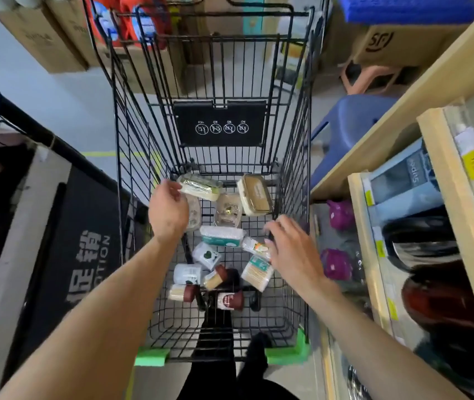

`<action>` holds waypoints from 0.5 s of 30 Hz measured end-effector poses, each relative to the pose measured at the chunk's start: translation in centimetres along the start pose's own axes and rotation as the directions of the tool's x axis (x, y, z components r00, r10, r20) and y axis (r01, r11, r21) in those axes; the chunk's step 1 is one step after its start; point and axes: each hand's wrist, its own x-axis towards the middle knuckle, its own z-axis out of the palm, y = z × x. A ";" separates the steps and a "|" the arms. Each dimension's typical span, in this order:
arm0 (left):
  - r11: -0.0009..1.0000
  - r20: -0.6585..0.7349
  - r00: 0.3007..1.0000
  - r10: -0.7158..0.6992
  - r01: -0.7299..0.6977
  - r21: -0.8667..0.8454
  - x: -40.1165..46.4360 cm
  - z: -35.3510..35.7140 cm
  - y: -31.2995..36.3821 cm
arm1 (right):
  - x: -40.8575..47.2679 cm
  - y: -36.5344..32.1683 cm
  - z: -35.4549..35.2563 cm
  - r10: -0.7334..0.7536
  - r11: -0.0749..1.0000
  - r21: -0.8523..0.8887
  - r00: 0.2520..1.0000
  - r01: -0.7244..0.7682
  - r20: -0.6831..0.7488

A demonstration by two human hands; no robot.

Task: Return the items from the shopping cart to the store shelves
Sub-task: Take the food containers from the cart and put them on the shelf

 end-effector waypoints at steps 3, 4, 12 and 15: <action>0.993 0.301 0.948 -0.104 0.114 -0.015 1.5 5.1 -1.2 | 3.9 -1.4 3.0 0.228 0.940 0.187 0.933 -0.285 0.277; 0.989 0.374 0.918 -0.136 0.145 0.006 1.6 6.7 -1.8 | 5.0 -1.4 3.9 0.344 0.846 0.282 0.867 -0.452 0.360; 0.919 0.496 0.854 -0.156 -0.058 0.389 6.0 16.2 -6.1 | 12.4 3.1 15.1 0.601 -0.466 0.559 0.219 -0.685 0.769; 0.903 0.484 0.864 -0.139 -0.091 0.420 7.5 18.5 -8.2 | 13.3 3.9 18.6 0.605 -0.478 0.558 0.207 -0.679 0.769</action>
